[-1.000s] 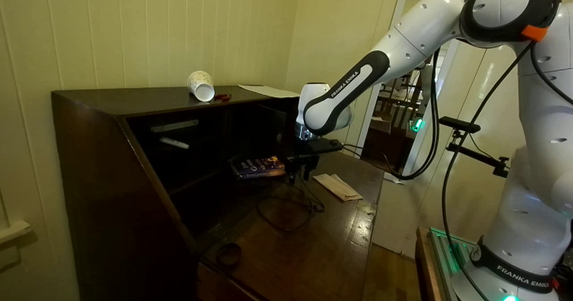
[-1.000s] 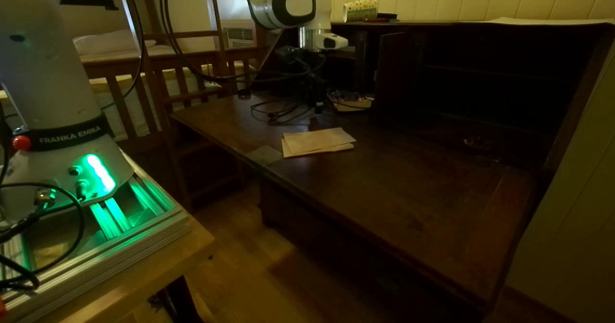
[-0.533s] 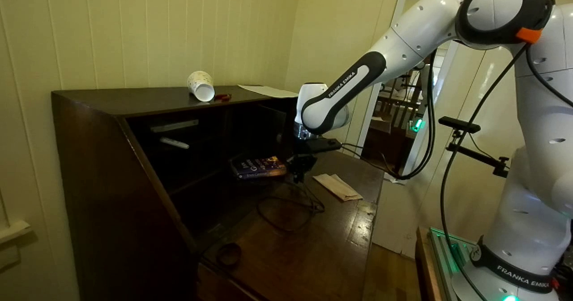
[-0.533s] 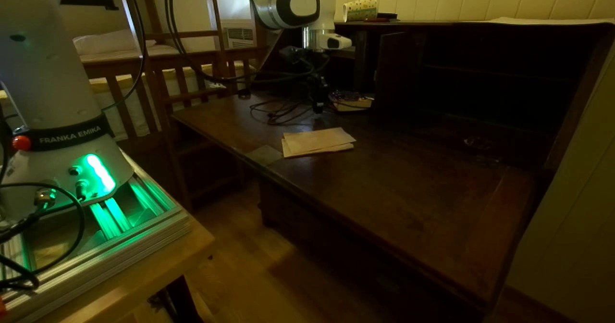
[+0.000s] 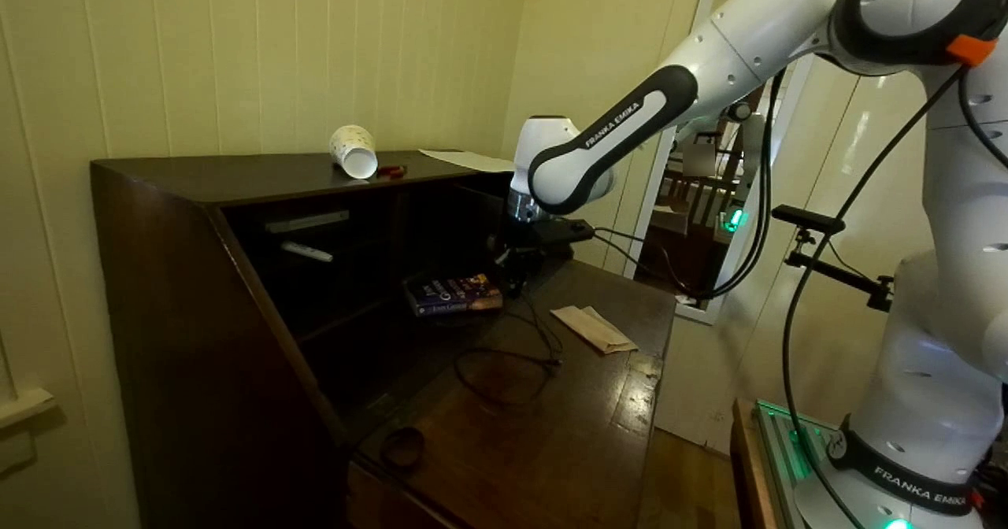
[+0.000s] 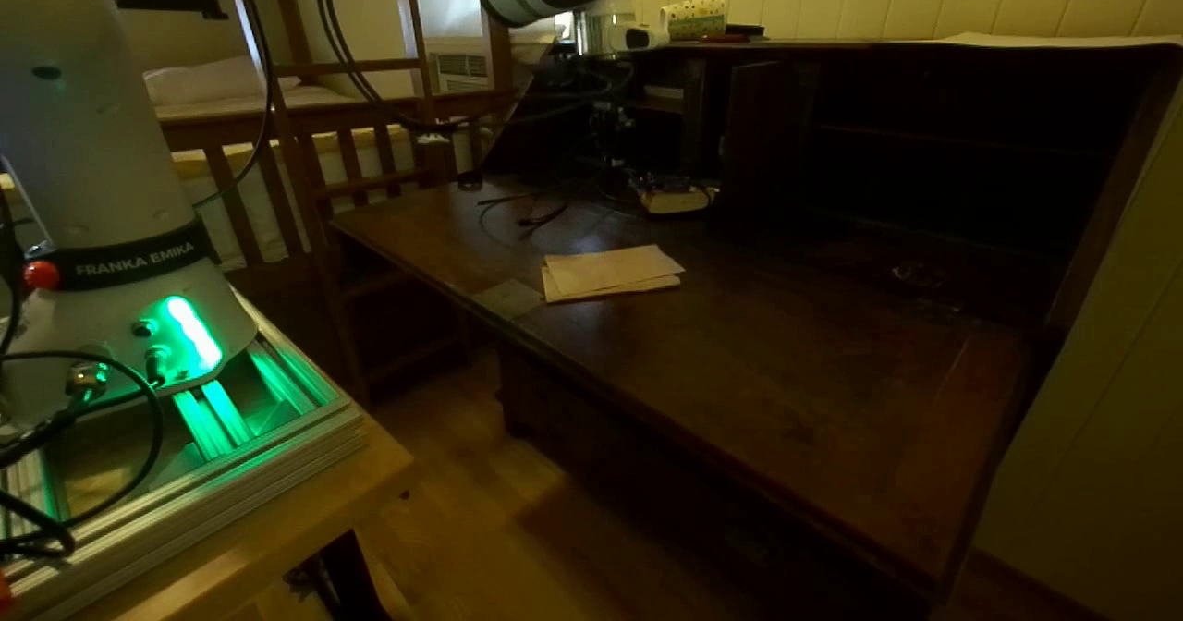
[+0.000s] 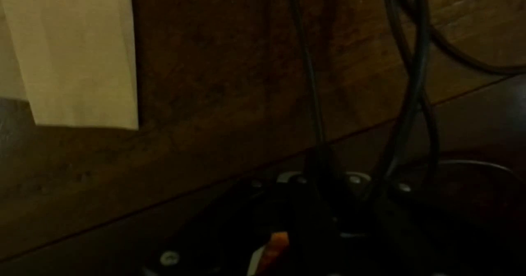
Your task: Put the black cable on top of the shelf
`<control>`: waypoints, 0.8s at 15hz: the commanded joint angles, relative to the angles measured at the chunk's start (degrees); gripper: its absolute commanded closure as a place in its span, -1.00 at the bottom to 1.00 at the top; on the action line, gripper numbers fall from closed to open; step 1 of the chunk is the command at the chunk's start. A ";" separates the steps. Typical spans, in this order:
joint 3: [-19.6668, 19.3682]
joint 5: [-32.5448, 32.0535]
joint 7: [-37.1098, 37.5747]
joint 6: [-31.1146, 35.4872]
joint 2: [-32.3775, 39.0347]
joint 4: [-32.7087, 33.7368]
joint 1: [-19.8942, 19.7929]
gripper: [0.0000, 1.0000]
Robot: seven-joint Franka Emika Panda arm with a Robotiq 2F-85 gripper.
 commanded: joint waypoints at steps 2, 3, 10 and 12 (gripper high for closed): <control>-1.29 -11.53 6.69 -2.12 -10.61 -1.31 5.01 0.98; -0.65 -13.22 7.17 -2.09 -12.40 -1.17 5.09 0.98; 4.71 -22.96 14.94 -1.70 -26.78 0.61 2.58 0.98; 6.21 -21.86 14.93 -1.17 -29.44 1.52 1.18 0.98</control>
